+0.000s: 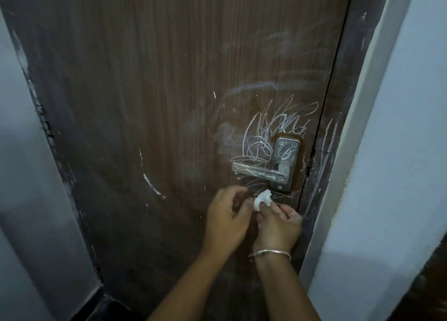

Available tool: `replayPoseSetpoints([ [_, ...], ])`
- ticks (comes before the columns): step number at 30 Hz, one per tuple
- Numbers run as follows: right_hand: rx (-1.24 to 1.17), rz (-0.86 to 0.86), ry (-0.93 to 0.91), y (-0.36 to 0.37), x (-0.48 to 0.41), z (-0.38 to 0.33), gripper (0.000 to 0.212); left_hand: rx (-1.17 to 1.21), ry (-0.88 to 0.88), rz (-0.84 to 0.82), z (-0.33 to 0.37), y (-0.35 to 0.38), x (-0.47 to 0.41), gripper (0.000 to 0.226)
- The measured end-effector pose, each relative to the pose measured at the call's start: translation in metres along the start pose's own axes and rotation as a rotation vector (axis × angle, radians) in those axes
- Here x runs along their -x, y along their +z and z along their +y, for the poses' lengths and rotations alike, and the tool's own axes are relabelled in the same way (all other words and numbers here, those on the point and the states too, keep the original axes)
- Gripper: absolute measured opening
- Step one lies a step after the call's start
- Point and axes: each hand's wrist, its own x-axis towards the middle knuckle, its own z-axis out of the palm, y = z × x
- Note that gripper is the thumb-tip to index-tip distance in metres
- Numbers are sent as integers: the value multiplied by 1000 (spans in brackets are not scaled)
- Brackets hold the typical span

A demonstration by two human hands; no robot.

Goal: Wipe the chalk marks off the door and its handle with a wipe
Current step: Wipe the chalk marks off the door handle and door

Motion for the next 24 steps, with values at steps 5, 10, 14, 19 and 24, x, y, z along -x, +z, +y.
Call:
replayPoseSetpoints([
  [5, 209, -204, -185, -11, 7, -9, 30, 153, -134, -209, 2, 19, -10, 22],
  [10, 392, -311, -345, -20, -2, -27, 38, 393, -268, -129, 3, 19, -27, 24],
  [14, 464, -293, -514, -31, -10, -47, 39, 739, -416, 87, 2, 7, -52, 29],
  [19, 557, -316, -633, -40, -17, -57, 35, 628, -311, 112, 9, -12, -82, 26],
  [24, 577, -329, -680, -34, -24, -59, 34, 280, -49, -66, 53, -22, -101, 21],
])
